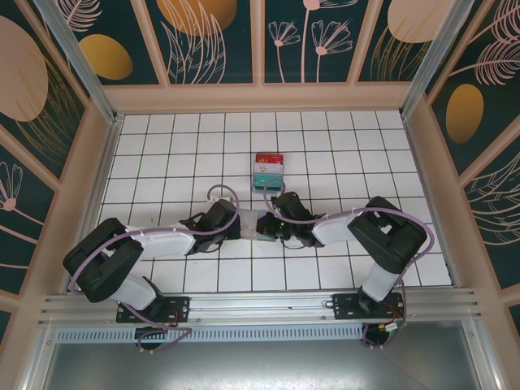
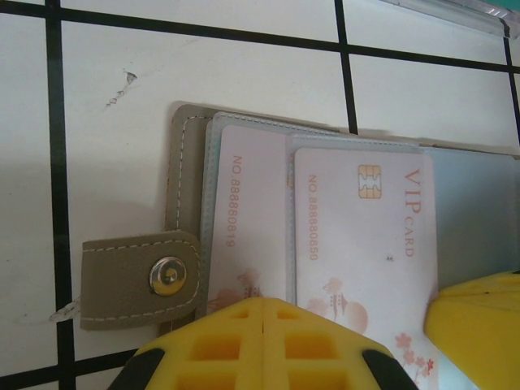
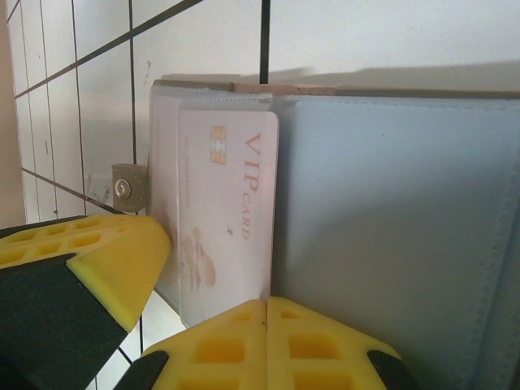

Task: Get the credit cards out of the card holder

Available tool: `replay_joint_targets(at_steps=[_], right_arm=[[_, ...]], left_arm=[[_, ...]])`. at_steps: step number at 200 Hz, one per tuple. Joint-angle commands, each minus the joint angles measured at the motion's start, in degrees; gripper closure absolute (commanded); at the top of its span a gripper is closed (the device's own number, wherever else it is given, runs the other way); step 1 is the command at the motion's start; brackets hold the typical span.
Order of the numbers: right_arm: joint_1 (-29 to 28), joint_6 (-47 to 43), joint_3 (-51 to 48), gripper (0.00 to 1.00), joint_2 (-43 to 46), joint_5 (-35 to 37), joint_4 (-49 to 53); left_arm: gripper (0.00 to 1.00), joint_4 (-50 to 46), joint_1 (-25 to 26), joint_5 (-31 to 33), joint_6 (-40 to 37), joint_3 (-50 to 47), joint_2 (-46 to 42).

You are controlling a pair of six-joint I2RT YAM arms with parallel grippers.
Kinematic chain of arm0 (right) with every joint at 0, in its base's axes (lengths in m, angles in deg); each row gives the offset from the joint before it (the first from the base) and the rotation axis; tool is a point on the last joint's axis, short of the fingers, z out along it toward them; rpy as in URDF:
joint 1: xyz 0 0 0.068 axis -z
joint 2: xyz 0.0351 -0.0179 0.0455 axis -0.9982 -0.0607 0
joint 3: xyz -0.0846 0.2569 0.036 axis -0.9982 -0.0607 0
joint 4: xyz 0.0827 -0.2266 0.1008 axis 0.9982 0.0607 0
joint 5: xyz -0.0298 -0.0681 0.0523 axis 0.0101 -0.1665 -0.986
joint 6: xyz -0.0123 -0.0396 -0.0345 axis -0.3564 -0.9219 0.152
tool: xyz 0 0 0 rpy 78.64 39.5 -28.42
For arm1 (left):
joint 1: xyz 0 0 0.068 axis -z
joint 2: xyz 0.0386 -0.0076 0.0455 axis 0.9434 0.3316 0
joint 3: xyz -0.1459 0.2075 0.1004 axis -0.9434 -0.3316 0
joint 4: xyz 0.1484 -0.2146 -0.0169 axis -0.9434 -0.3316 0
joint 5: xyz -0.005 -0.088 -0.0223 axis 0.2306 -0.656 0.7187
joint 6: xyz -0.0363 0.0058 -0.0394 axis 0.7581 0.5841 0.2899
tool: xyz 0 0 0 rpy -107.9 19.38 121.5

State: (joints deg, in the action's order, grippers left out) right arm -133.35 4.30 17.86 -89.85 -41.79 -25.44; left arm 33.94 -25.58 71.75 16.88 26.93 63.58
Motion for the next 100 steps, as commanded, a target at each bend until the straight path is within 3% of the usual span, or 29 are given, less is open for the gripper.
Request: replay_joint_targets(at_steps=[1, 67, 100], right_arm=[[-0.3, -1.5, 2.2, 0.98, -1.8, -0.4, 1.8], [-0.9, -0.8, 3.4, 1.0, -4.2, -0.9, 0.9], [-1.0, -0.7, 3.5, 0.99, -4.5, -0.8, 0.9]], left_arm=[[1.0, -3.5, -0.4, 0.3, 0.1, -0.7, 0.2], [0.98, -6.8, -0.3, 1.9, -0.1, 0.7, -3.9], [0.98, -4.6, -0.3, -0.8, -0.8, 0.3, -3.6]])
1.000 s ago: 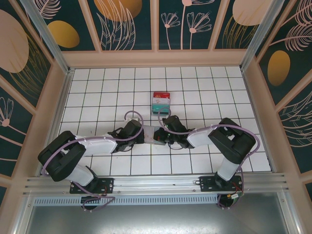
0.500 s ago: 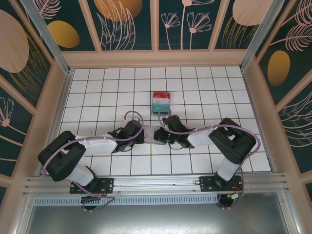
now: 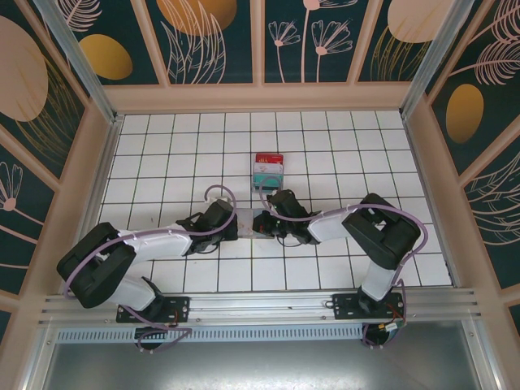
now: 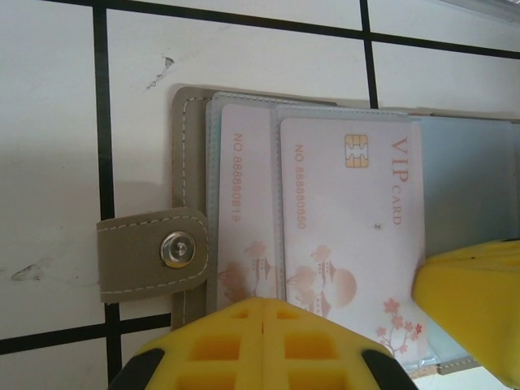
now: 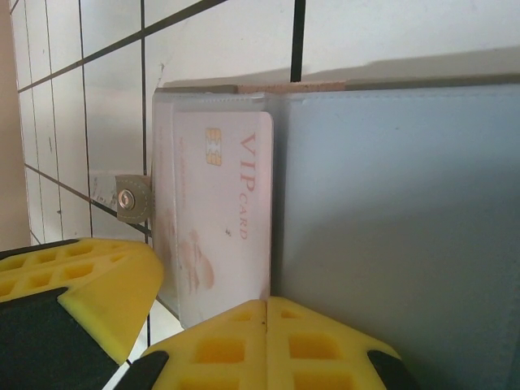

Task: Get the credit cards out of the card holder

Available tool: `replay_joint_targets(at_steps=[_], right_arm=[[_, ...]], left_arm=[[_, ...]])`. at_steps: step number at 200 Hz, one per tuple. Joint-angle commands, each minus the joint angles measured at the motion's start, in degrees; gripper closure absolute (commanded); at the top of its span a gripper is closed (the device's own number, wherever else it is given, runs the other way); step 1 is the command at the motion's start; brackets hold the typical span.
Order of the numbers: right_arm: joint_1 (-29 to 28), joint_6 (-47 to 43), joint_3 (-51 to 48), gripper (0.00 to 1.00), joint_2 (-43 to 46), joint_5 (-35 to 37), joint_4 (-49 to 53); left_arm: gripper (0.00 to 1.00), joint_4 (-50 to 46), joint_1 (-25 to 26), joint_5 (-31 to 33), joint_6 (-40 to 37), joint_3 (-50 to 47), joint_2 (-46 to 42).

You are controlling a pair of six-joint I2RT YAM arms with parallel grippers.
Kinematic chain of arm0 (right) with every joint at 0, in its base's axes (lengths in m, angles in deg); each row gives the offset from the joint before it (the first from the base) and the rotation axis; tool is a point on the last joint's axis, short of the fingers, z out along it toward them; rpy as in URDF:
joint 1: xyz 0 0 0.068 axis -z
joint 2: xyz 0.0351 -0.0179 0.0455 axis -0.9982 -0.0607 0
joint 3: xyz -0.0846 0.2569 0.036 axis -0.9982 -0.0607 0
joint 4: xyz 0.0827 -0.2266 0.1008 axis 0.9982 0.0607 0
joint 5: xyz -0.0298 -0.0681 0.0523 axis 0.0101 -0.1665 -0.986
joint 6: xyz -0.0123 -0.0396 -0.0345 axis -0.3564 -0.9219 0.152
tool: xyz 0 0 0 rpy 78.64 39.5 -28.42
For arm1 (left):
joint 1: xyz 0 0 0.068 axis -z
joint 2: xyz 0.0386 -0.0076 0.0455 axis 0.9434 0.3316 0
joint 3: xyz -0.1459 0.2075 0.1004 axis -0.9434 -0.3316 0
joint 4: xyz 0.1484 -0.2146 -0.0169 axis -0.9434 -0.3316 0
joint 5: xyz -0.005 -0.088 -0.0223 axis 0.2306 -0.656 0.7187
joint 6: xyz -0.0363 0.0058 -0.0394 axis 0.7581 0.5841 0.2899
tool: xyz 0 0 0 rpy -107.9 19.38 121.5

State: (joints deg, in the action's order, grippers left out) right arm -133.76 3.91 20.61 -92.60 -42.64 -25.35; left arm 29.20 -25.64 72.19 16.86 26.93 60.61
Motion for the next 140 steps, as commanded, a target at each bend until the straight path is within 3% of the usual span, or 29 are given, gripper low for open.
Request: replay_joint_targets(at_steps=[1, 62, 140], right_arm=[[-0.6, -0.3, 0.8, 0.99, -1.7, 0.0, 0.8], [-0.7, -0.2, 0.9, 0.99, -2.0, -0.1, 0.6], [0.5, -1.2, 0.2, 1.0, -1.0, -0.4, 1.4]], left_arm=[[0.98, 0.3, -0.3, -1.3, -0.8, 0.2, -0.7], [0.99, 1.3, -0.3, -2.1, -1.0, -0.2, 0.7], [1.0, -1.7, -0.3, 2.1, 0.2, -0.2, 4.5]])
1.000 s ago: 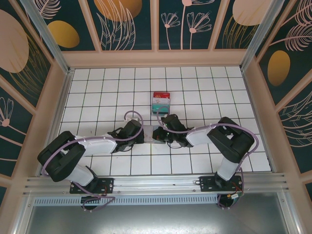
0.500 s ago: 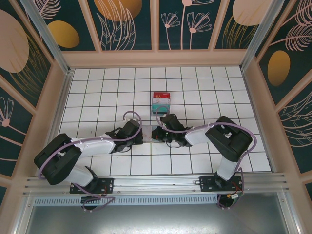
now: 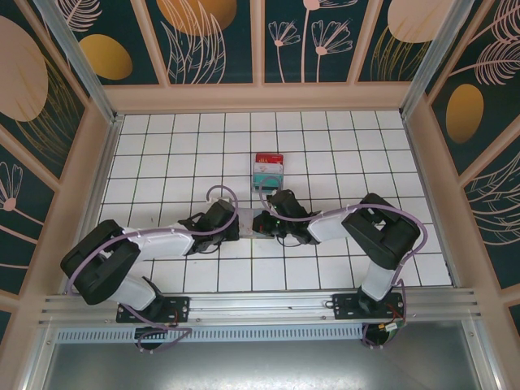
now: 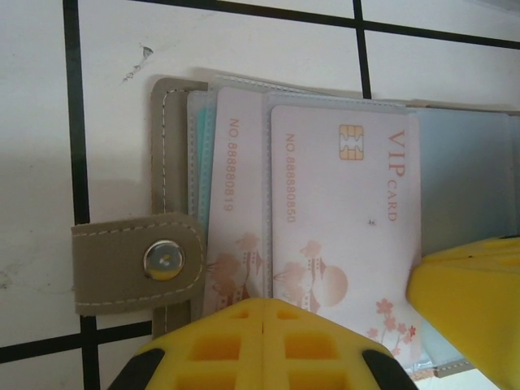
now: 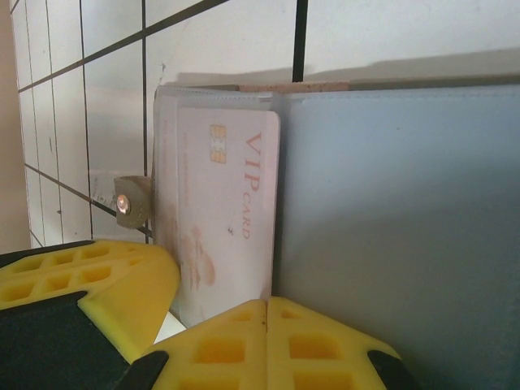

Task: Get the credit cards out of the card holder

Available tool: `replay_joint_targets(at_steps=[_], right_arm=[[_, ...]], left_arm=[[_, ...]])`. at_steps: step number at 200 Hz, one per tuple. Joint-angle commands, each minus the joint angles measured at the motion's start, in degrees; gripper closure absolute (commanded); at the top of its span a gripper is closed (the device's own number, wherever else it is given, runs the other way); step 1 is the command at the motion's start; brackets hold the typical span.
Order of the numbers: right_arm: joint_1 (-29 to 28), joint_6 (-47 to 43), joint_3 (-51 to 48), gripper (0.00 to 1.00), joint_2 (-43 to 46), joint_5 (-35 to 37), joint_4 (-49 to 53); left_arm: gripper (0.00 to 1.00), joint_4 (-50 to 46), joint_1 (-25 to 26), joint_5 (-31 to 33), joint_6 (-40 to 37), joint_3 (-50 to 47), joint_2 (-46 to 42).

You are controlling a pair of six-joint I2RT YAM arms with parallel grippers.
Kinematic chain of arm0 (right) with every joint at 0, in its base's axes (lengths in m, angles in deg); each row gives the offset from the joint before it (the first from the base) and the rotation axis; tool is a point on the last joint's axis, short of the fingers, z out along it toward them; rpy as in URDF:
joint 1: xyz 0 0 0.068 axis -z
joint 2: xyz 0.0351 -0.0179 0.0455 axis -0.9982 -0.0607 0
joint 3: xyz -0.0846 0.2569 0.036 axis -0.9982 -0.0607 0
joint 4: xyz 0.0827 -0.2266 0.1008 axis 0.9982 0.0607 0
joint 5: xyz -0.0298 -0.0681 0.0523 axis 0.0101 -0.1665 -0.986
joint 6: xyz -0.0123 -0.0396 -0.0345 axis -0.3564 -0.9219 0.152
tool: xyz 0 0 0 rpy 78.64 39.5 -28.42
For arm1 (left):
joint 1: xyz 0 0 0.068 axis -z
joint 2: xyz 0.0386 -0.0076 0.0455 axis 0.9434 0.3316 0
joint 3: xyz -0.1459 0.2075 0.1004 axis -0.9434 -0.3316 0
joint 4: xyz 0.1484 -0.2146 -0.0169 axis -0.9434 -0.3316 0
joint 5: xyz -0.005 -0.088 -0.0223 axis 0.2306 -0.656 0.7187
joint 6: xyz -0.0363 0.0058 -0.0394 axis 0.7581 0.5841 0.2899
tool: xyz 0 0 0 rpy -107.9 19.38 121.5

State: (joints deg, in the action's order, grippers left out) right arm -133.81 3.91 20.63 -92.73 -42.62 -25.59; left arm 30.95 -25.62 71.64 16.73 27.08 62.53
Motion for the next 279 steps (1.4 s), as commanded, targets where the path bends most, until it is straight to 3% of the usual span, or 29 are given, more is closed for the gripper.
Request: replay_joint_targets(at_steps=[1, 124, 139, 197, 225, 253, 279], right_arm=[[0.5, -1.2, 0.1, 1.0, -0.9, -0.5, 1.7], [2.0, -1.2, -2.3, 1.0, 1.0, -0.5, 1.4], [2.0, -1.2, -2.3, 0.9, 0.9, -1.0, 0.7], [2.0, -0.8, -2.7, 0.84, 0.6, -1.7, -0.7], [2.0, -0.5, -3.1, 0.88, 0.7, -1.8, -1.1], [2.0, -0.5, -3.0, 1.0, 0.7, -1.7, -1.0], [2.0, -0.5, -3.2, 1.0, 0.9, -1.5, -0.9]], left_arm=[[1.0, -3.5, -0.3, 2.7, 0.3, -0.4, 2.6], [1.0, -3.2, -0.3, 2.6, 0.2, -0.4, 3.4], [1.0, -3.0, -0.3, 2.4, 0.2, -0.4, 3.4], [1.0, -2.9, -0.3, 2.2, 0.2, -0.3, 3.3], [1.0, -2.7, -0.3, 2.1, 0.1, -0.3, 3.6], [1.0, -2.7, -0.3, 2.1, 0.2, -0.3, 3.5], [1.0, -2.9, -0.3, 2.2, 0.1, -0.4, 3.4]])
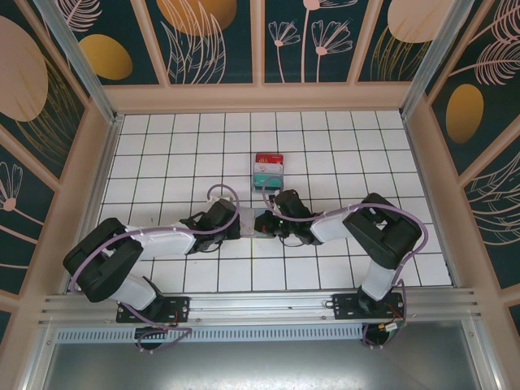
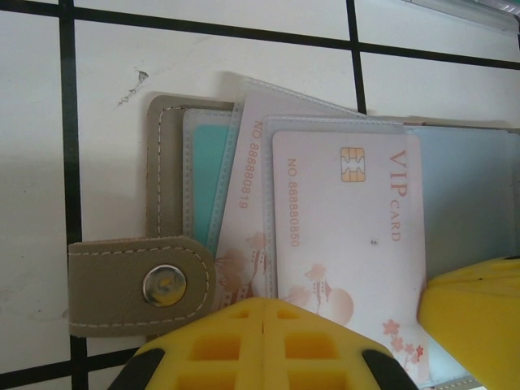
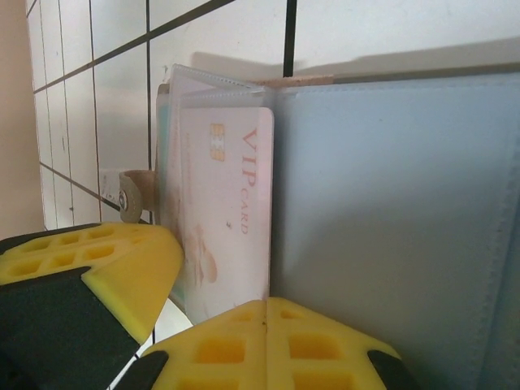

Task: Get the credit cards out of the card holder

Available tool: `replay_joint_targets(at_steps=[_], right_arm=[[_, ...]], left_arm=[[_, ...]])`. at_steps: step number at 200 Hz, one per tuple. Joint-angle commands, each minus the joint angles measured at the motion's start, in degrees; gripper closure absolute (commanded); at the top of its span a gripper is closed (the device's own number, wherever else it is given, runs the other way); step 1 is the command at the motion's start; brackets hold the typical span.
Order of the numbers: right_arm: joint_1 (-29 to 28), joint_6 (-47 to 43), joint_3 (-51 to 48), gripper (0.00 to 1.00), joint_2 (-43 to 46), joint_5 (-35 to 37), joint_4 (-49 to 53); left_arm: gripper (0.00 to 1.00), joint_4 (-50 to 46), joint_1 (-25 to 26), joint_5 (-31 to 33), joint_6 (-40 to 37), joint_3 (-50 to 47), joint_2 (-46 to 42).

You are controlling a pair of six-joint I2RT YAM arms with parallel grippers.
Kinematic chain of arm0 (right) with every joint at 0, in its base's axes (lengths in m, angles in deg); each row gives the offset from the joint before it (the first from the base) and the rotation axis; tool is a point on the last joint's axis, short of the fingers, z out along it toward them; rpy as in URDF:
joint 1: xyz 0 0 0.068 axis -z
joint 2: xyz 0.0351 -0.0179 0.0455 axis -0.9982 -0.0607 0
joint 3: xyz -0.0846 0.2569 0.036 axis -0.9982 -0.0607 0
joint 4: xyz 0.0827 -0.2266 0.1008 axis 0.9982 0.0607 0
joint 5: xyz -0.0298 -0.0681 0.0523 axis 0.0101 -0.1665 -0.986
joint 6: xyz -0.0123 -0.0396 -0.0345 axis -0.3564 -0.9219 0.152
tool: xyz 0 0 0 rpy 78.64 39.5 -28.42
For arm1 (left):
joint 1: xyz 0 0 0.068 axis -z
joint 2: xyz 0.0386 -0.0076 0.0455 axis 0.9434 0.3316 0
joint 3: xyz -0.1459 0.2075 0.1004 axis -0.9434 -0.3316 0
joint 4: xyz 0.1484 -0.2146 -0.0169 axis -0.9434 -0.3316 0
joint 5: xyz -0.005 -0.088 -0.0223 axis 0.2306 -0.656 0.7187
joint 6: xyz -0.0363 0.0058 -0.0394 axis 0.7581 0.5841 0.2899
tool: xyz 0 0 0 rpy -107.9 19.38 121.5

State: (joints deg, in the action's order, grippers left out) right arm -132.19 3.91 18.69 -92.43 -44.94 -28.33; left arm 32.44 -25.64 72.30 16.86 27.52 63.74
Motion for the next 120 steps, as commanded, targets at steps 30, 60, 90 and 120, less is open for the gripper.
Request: replay_joint_targets(at_steps=[30, 60, 90, 120], right_arm=[[0.5, -0.4, -1.8, 1.0, 1.8, 2.0, 3.2], [0.8, -0.7, -2.1, 1.0, 2.6, 2.4, 3.9], [0.8, -0.8, -2.0, 1.0, 2.4, 2.3, 3.9], [1.3, -1.0, -2.3, 1.0, 3.1, 2.4, 4.2]], left_arm=[[1.0, -4.4, -0.3, 1.6, 0.0, -0.9, 2.2], [1.0, -4.3, -0.3, 1.5, 0.0, -0.9, 2.2], [1.0, -4.2, -0.3, 1.4, 0.0, -0.9, 2.2], [1.0, -4.3, -0.3, 1.4, -0.2, -1.0, 2.2]])
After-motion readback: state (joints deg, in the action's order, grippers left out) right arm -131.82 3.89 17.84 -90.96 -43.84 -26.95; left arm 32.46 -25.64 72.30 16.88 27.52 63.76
